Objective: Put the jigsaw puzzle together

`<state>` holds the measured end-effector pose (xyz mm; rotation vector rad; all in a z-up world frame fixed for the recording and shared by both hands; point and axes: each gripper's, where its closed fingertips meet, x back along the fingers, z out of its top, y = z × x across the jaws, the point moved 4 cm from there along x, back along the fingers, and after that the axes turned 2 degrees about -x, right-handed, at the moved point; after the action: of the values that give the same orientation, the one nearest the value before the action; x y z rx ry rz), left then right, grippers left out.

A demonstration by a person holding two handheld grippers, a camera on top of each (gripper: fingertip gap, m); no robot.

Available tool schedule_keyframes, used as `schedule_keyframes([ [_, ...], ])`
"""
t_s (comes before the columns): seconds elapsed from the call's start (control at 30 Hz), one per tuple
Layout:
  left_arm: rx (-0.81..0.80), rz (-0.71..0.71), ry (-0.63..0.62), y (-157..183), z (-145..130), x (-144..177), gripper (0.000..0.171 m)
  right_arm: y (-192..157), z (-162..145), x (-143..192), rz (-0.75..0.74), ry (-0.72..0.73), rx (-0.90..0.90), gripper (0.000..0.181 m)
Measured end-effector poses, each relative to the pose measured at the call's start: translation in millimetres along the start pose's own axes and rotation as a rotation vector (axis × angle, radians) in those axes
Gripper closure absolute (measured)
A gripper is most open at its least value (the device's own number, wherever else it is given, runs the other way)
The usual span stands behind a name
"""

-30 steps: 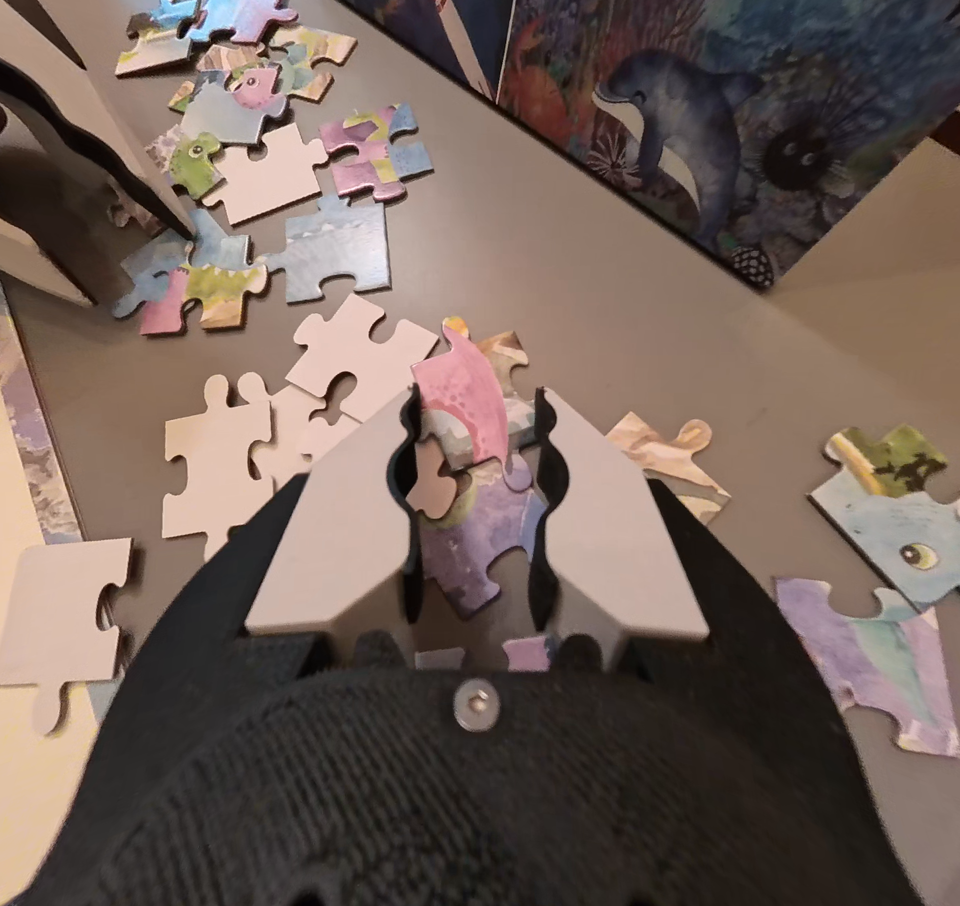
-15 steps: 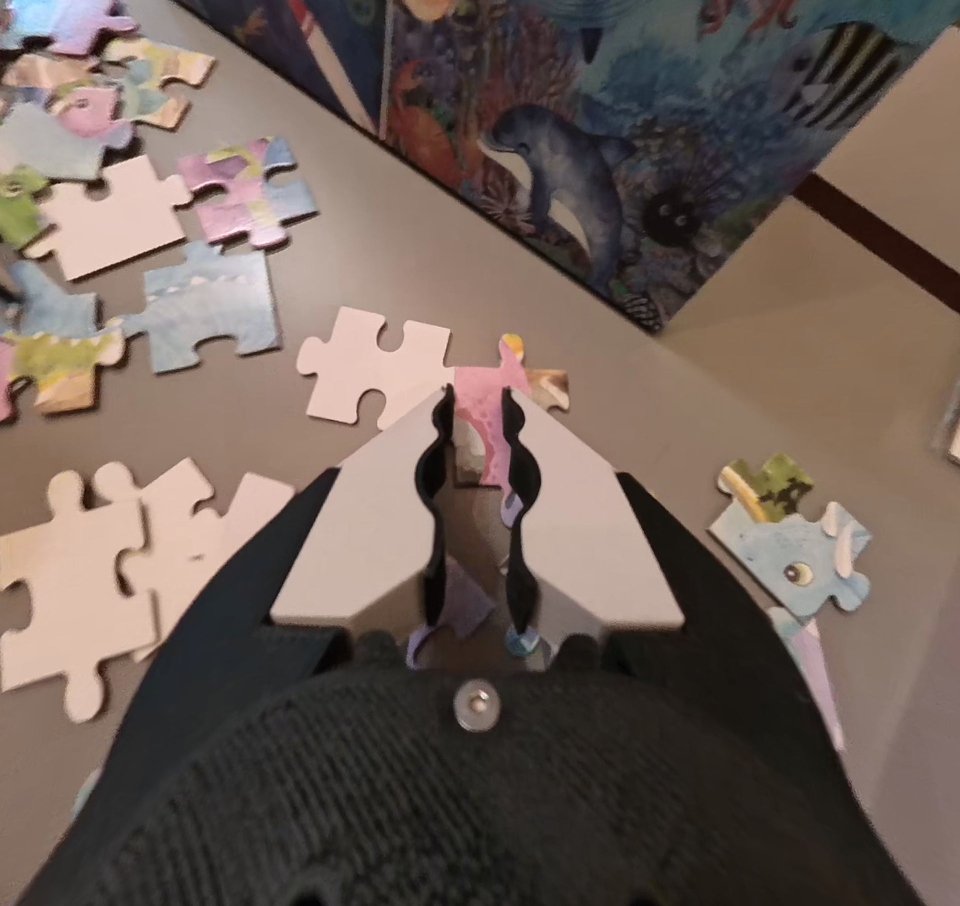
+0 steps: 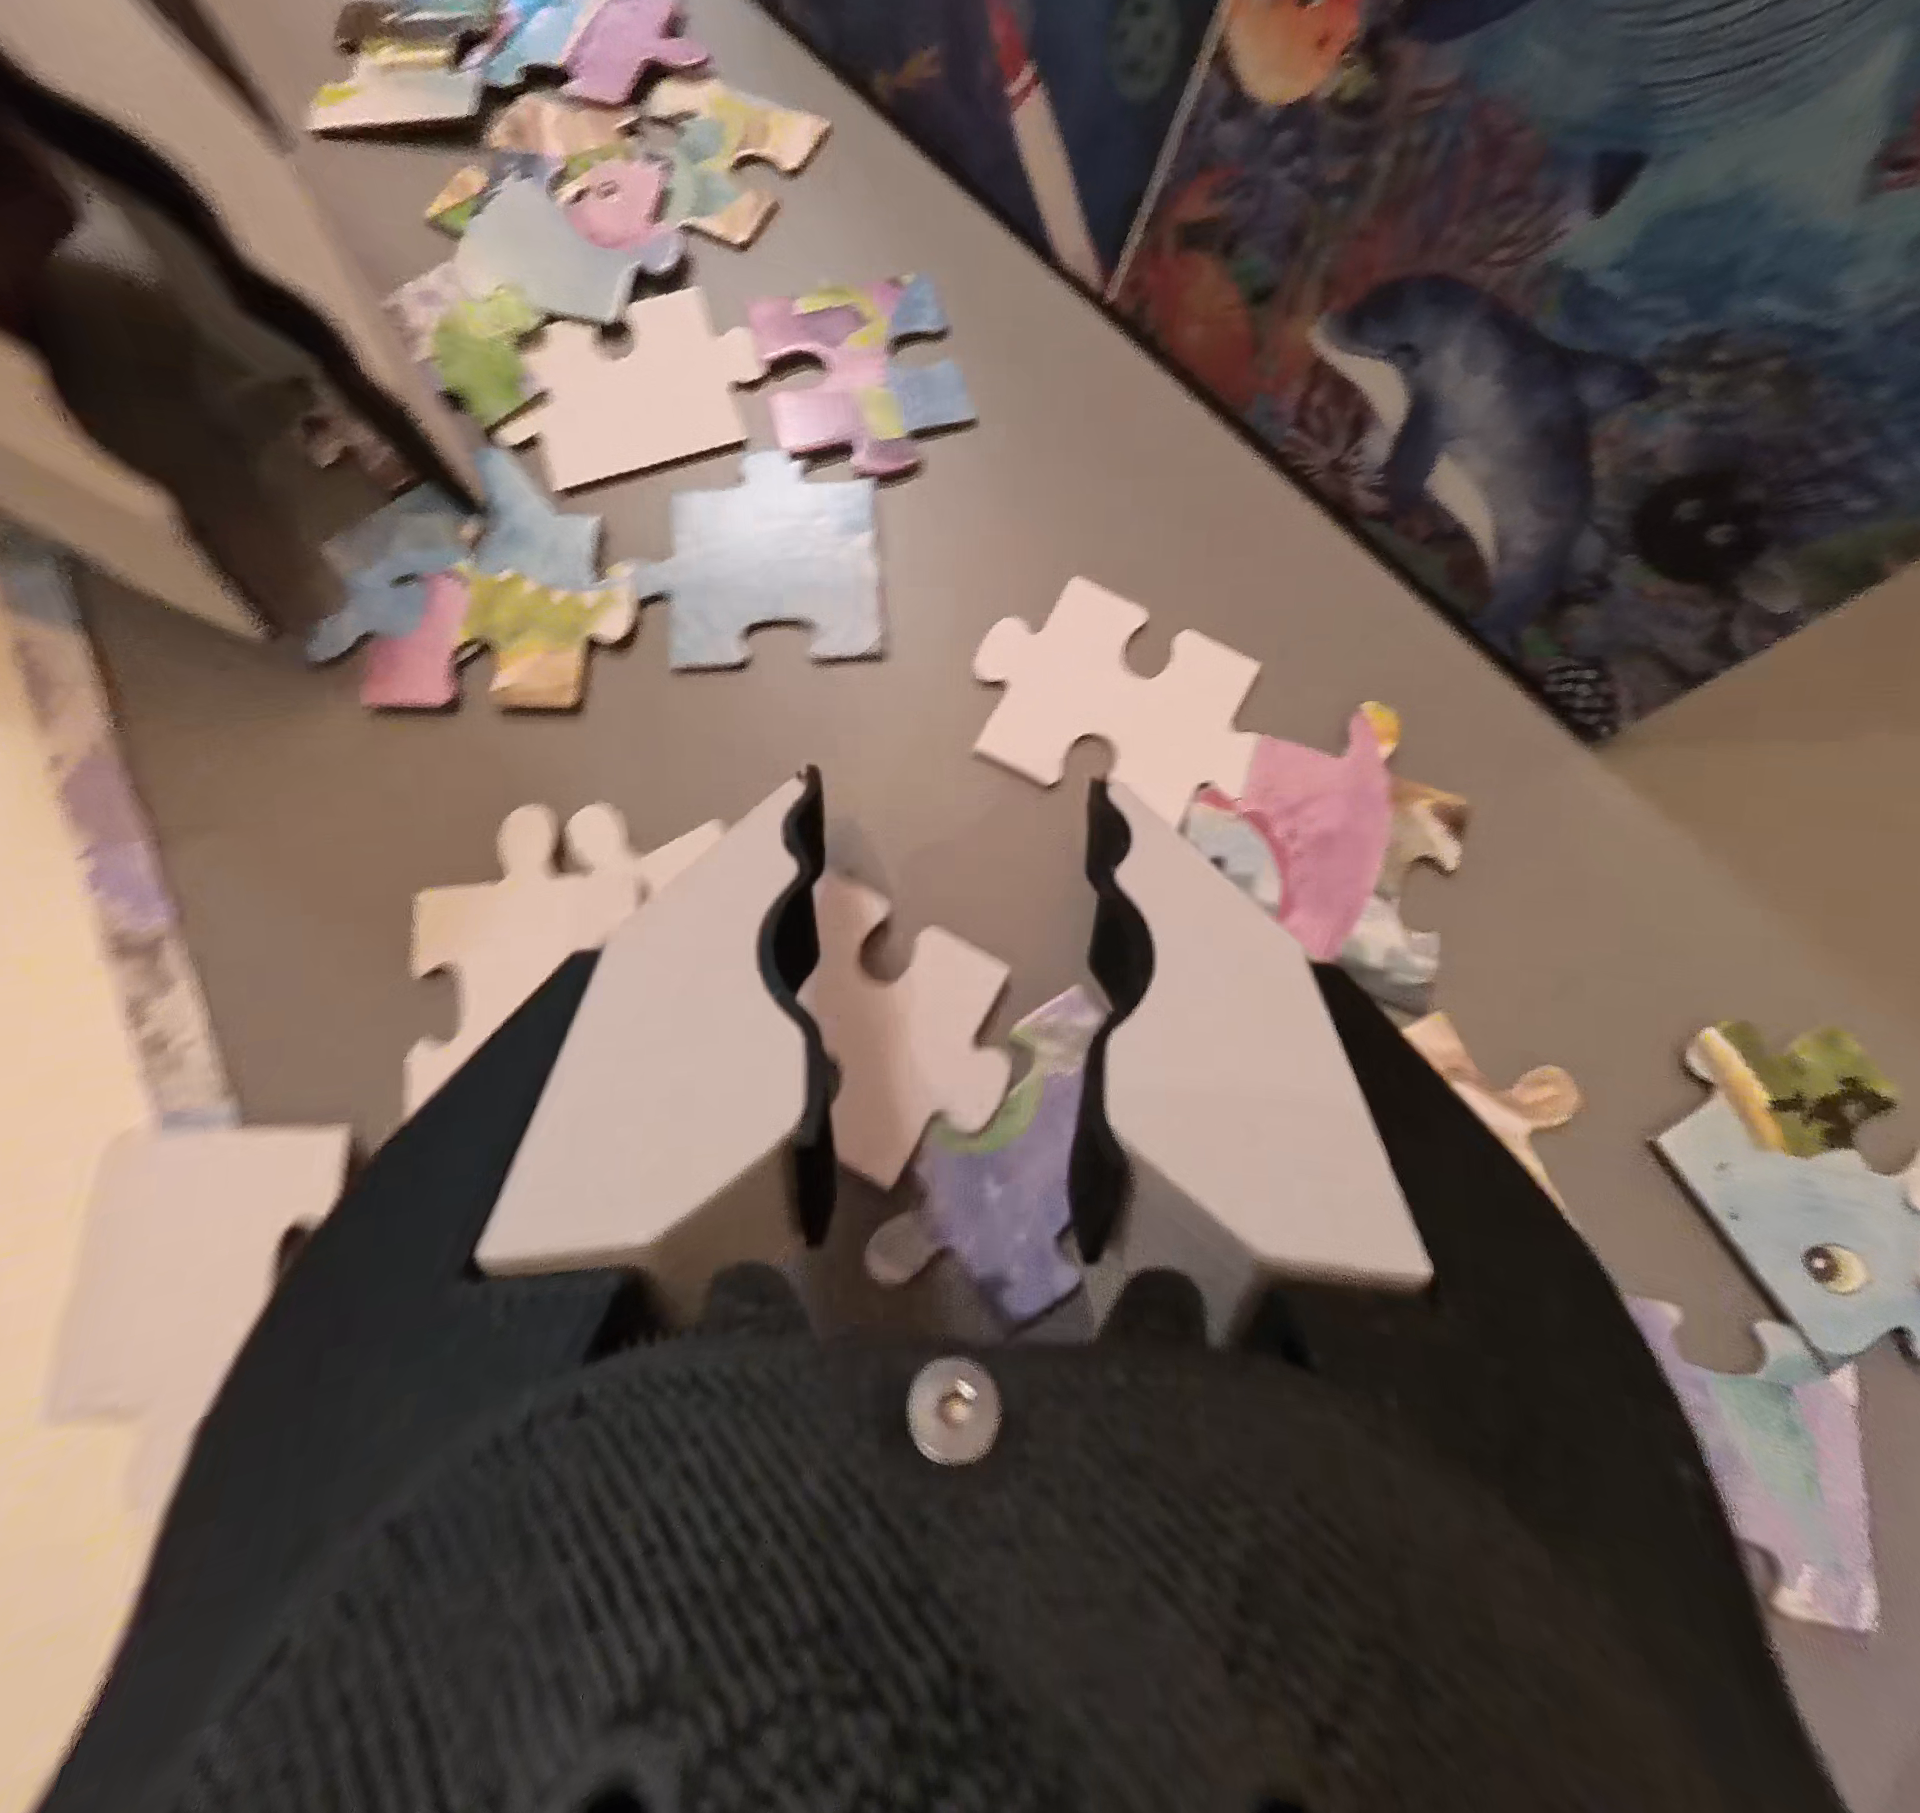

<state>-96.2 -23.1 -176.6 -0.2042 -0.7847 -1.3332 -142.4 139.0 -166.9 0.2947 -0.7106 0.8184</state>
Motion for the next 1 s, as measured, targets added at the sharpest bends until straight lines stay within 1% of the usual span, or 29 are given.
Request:
schedule_keyframes([
  [0.03, -0.003, 0.002, -0.001, 0.1, 0.0, -0.1, 0.128, -8.4, -3.2, 5.5, 0.05, -0.003, 0.031, 0.128],
  [0.1, -0.006, 0.005, -0.002, 0.2, -0.2, -0.3, 0.128, -23.7, -11.8, 16.4, 0.147, -0.001, 0.122, 0.112],
  [0.2, -0.005, 0.004, -0.001, 0.2, -0.1, -0.2, 0.128, -21.2, -22.0, 22.7, 0.124, 0.008, 0.205, 0.102],
  [0.27, -0.004, 0.003, -0.001, 0.1, -0.1, -0.2, 0.128, -16.8, -30.6, 18.9, 0.122, -0.041, 0.189, 0.098],
  [0.37, -0.005, 0.004, -0.001, 0.1, -0.2, -0.3, 0.128, -17.7, -33.7, 15.2, 0.184, -0.04, 0.117, 0.099],
  [0.43, -0.006, 0.005, -0.002, 0.1, -0.2, -0.3, 0.128, -16.3, -34.6, 17.2, 0.187, -0.037, 0.115, 0.113],
  [0.47, -0.006, 0.005, -0.002, 0.1, -0.2, -0.3, 0.128, -16.0, -35.2, 18.7, 0.192, -0.041, 0.109, 0.123],
  [0.6, -0.006, 0.0, 0.0, 0.4, -0.3, -0.1, 0.128, -17.3, -36.0, 21.0, 0.228, -0.047, 0.099, 0.146],
  [0.73, 0.009, 0.013, 0.038, -1.9, 2.7, 3.8, 0.127, -18.0, -34.4, 21.7, 0.231, -0.036, 0.103, 0.155],
  [0.83, 0.029, -0.009, 0.108, -0.9, 9.2, 8.4, 0.127, -22.5, -32.2, 24.0, 0.261, -0.026, 0.106, 0.166],
  [0.93, 0.033, -0.032, 0.148, 2.2, 13.5, 10.1, 0.127, -26.2, -29.0, 25.7, 0.283, -0.012, 0.1, 0.172],
  [1.0, 0.021, -0.048, 0.174, 7.3, 17.1, 10.5, 0.127, -29.1, -23.0, 29.5, 0.301, 0.026, 0.098, 0.176],
])
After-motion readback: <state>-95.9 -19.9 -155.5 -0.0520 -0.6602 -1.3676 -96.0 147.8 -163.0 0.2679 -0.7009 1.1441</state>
